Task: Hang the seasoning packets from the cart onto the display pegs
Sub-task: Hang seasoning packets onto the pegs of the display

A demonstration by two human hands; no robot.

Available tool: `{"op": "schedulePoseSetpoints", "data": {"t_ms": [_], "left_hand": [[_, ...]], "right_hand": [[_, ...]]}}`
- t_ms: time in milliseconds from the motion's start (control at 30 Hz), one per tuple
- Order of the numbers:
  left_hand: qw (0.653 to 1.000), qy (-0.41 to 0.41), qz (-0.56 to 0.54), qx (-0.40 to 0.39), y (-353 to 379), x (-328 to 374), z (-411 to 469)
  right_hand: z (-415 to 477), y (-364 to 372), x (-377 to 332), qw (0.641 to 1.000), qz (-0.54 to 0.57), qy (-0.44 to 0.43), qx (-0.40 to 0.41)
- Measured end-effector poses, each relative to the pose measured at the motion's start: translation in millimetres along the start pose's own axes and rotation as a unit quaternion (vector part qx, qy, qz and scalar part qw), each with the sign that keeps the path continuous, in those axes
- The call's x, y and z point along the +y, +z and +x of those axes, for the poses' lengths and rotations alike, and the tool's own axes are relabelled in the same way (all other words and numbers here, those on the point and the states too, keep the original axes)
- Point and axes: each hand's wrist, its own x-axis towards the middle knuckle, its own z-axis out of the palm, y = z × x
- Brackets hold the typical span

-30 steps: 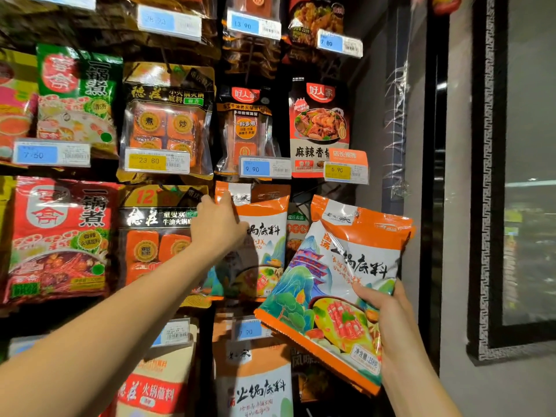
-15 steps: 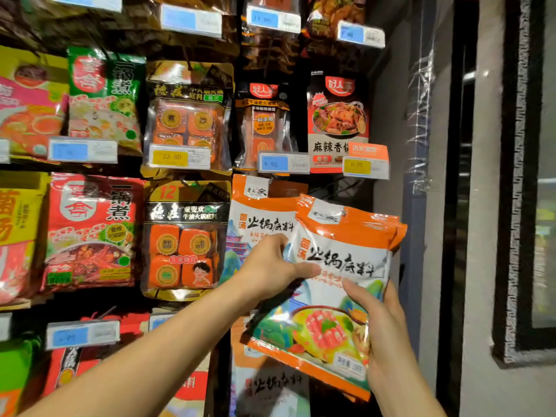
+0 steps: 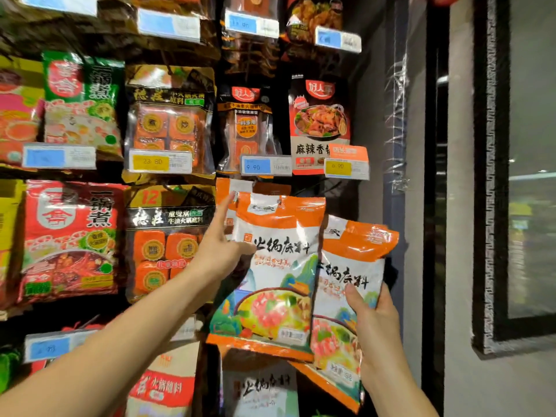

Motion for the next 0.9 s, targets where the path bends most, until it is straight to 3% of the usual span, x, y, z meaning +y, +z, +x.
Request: {"op": "schedulePoseSetpoints", "data": {"t_ms": [133,433,900], "left_hand": [[0.999,0.019,0.047,-0.014,-10,15,12],[0.997,0.016,0.062,0.049,-26,27,25],[0.982,0.134,0.094,0.097,-23,19,42]], "right_hand": [[5,-7,-5,1.000,-0.009,0.005,0.013],[14,-14,-20,0.998,-0.048,0.026,0.024],[12,-11,-18,0.996,-0.086,0.009,0.027]]}}
